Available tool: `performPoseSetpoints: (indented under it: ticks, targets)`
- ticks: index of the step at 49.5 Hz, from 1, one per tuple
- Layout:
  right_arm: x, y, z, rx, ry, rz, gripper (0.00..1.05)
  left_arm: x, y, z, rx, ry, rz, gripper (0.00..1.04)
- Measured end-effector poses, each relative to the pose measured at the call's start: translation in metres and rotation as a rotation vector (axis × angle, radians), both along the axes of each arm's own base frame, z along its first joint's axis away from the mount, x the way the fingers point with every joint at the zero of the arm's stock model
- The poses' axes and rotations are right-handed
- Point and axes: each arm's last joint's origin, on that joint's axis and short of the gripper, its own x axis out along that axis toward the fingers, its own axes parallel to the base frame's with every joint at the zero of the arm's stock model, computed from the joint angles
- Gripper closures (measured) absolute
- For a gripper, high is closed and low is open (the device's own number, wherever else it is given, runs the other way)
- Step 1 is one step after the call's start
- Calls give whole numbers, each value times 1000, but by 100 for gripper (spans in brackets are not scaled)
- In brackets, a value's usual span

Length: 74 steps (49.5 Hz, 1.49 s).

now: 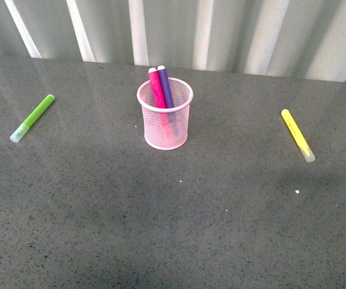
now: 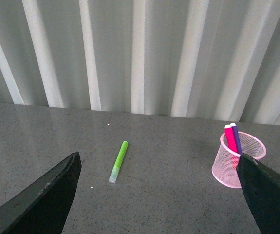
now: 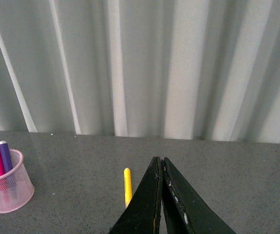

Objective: Insert purple and pink pens into pink cup

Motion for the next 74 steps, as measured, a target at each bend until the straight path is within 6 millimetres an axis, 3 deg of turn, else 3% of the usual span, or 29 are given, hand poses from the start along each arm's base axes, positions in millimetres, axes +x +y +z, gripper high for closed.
performPoseSetpoints:
  ticks: [40,47,61,71,74]
  targets:
    - [-17,0,0,0,-5,0,101,0,0,0,0,0,0,7]
    - [-28,0,-2,1,1,-1,101,0,0,0,0,1,0,7]
    - [-28,0,-2,1,1,-1,101,0,0,0,0,0,0,7]
    - [-28,0,-2,1,1,-1,74,0,0,0,0,-1,0,7]
    - [-28,0,-2,1,1,-1,60,0,0,0,0,0,0,7]
